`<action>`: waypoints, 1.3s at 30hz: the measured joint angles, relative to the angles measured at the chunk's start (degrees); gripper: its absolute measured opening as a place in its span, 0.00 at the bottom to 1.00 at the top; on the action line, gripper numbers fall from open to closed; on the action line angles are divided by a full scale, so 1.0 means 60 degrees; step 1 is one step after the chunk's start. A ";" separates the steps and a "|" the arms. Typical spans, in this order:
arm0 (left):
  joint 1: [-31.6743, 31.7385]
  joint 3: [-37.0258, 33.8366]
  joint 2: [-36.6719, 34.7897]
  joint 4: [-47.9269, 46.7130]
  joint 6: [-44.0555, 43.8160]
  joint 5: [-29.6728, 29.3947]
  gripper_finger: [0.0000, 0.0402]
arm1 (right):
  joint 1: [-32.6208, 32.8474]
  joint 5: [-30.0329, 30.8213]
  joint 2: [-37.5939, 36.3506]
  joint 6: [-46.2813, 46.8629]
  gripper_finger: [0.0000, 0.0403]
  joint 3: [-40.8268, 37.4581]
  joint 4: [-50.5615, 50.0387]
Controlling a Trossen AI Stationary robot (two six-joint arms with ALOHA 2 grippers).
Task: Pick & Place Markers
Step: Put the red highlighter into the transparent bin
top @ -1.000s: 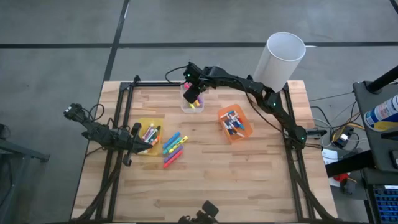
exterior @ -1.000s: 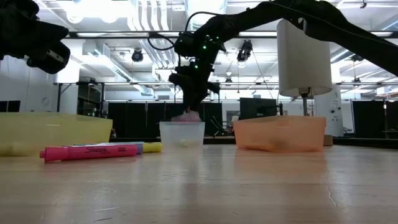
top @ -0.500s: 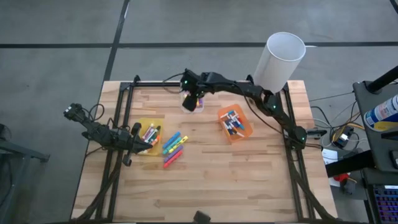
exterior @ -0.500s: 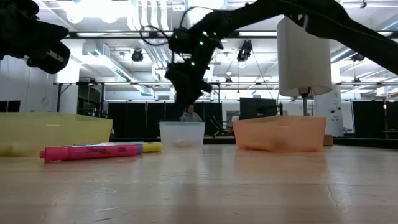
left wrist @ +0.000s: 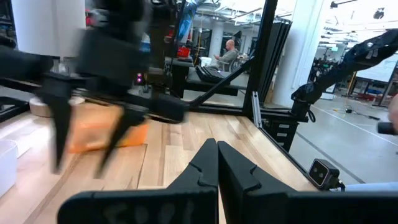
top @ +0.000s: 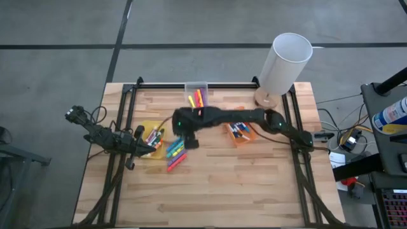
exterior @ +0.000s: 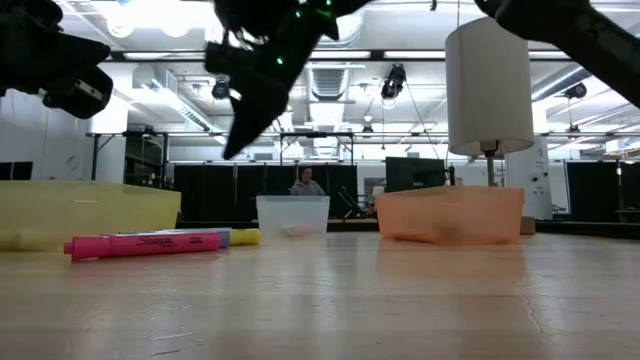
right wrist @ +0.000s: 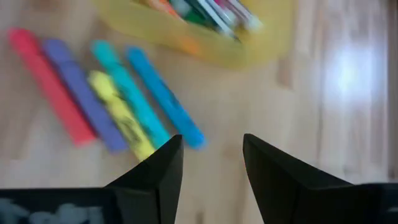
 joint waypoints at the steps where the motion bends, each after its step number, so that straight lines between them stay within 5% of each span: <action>1: 0.0001 0.0000 0.0000 -0.0002 0.0001 -0.0001 0.00 | 0.0196 0.0000 0.0000 -0.0128 0.40 -0.0027 0.0158; 11: 0.0001 0.0000 0.0000 -0.0002 0.0002 -0.0002 0.00 | 0.1511 -0.0028 0.0000 -0.1047 0.40 -0.0681 0.1703; 39: 0.0003 0.0000 0.0000 -0.0002 0.0002 0.0000 0.00 | 0.1381 -0.1269 -0.0007 0.0119 0.35 -0.4193 0.4282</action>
